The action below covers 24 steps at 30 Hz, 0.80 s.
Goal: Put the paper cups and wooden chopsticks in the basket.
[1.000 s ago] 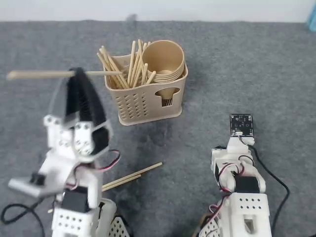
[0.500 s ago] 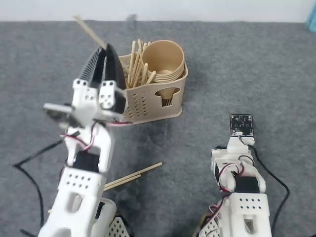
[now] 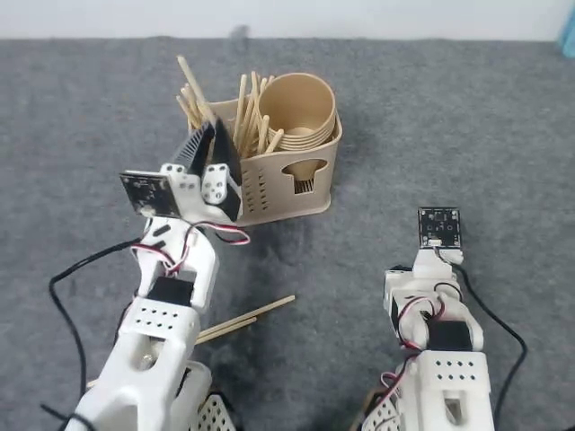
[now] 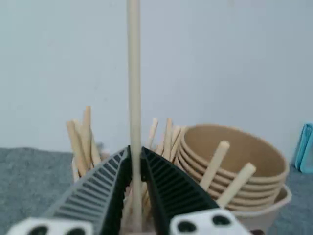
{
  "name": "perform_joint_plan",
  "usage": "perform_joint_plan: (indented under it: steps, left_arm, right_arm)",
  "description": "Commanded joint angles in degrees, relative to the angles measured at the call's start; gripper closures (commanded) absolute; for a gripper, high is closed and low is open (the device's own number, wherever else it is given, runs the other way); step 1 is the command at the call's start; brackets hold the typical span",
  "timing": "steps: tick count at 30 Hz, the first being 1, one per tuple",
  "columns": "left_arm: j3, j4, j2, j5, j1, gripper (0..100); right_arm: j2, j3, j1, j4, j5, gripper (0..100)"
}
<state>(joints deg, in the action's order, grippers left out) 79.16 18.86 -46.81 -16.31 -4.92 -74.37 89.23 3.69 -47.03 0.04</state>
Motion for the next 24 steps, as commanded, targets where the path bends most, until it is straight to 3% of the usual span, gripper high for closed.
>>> perform_joint_plan:
  steps: [1, 5, 11, 19, 24]
  left_arm:
    - [0.31, 1.23, 0.18, 0.44, 0.18, 99]
    - [-0.13, 1.32, 0.18, 0.35, 0.26, 95]
    - [-3.38, -2.81, 0.09, 0.35, 0.44, 73]
    - [-15.87, -21.45, -4.31, 0.26, 7.3, 79]
    - [-25.89, -42.11, -16.09, 0.26, 15.3, 84]
  right_arm:
    - [-1.27, -0.53, -0.75, -0.13, 2.73, 99.1]
    - [-1.27, -0.53, -0.75, -0.13, 2.81, 99.1]
    - [-1.27, -0.53, -0.75, -0.13, 2.99, 99.1]
    - [-1.27, -0.53, -0.75, -0.13, 3.16, 99.1]
    - [-1.27, -0.62, -0.57, -0.04, 3.16, 99.1]
